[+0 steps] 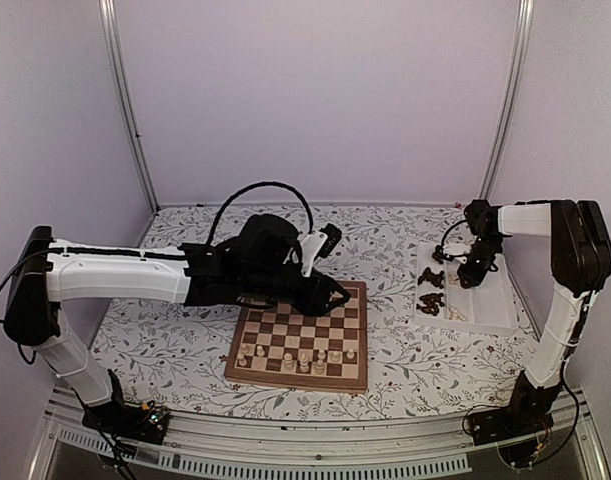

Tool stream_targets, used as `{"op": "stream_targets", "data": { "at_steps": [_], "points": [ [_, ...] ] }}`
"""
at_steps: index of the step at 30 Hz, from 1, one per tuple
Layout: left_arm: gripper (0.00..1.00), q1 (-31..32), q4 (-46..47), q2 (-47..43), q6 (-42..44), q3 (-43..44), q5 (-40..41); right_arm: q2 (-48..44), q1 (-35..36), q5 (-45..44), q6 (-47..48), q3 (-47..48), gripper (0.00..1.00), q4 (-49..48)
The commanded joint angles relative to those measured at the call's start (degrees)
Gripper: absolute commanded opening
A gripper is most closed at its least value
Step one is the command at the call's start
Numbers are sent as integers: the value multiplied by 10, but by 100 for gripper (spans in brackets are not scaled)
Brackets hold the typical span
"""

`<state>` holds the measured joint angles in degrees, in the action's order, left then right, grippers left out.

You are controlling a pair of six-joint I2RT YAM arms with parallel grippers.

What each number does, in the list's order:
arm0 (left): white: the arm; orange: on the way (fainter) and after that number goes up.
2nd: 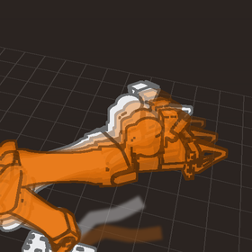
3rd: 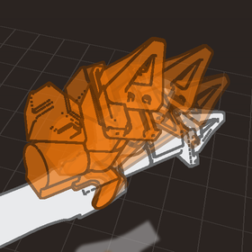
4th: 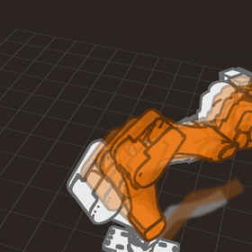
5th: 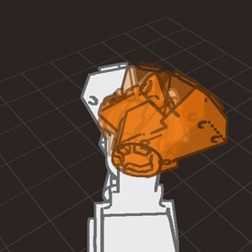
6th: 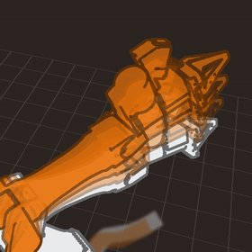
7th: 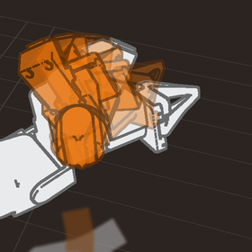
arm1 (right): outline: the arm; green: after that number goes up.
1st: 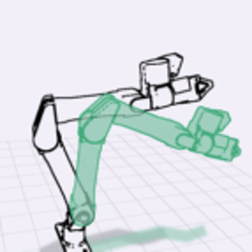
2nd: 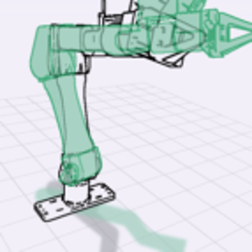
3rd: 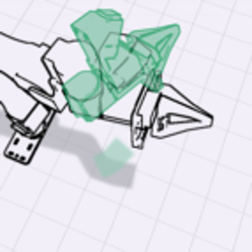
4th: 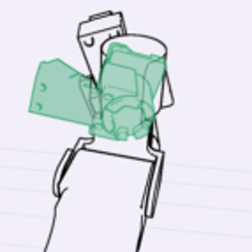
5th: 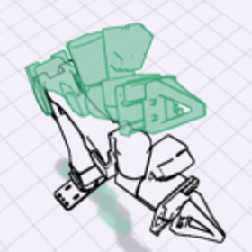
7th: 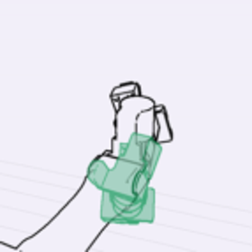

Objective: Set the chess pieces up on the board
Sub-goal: Pick up the chess piece from the storage box.

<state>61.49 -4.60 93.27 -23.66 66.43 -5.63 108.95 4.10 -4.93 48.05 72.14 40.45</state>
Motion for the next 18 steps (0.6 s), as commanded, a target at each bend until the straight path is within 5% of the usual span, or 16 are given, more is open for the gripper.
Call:
{"op": "stream_targets", "data": {
  "at_steps": [1,15,18],
  "points": [
    [42,8,13,3,0,-8,-1,0,-1,26,-20,-11,22,47],
    [43,12,14,5,2,-4,-3,-7,3,85,-40,-92,30,21],
    [43,13,17,5,2,-2,-4,-20,4,88,-39,-116,21,11]
  ]
}}
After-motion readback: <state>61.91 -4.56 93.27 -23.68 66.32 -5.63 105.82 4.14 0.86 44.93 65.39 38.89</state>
